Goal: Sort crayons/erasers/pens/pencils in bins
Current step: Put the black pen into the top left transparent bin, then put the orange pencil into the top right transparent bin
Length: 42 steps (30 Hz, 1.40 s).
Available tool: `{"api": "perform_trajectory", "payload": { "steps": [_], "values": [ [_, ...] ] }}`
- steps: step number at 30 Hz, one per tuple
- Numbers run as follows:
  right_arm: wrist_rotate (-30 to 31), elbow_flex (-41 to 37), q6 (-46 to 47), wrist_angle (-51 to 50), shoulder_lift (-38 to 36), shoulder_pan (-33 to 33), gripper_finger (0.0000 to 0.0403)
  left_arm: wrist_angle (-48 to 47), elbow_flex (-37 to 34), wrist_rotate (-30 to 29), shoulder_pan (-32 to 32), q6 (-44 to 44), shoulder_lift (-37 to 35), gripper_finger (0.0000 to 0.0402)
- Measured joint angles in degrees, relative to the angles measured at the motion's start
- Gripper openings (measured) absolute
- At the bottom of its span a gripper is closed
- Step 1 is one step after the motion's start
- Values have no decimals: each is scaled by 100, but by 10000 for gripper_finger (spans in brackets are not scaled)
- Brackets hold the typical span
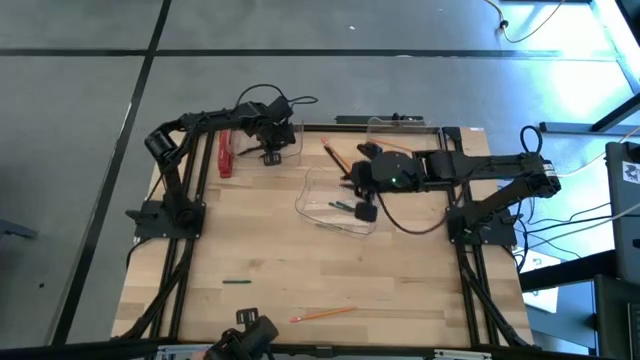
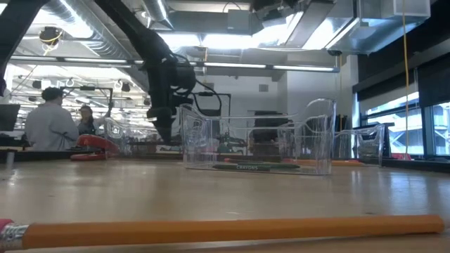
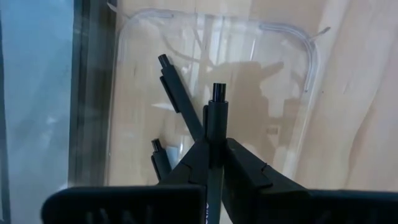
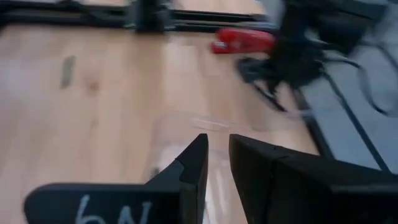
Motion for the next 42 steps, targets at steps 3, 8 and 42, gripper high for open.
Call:
{"api": "perform_trajectory", "payload": {
  "steps": [3, 8, 42],
  "values": [
    [391, 0, 173, -34, 1, -73, 69, 42, 0, 0, 0, -4, 0, 24],
    [627, 0, 4, -34, 1, -138, 69, 44, 0, 0, -2, -26, 0, 30],
    [367, 0, -136, 309, 0, -168, 69, -1502, 2, -287, -1059, -3128, -2930, 79]
  ]
}}
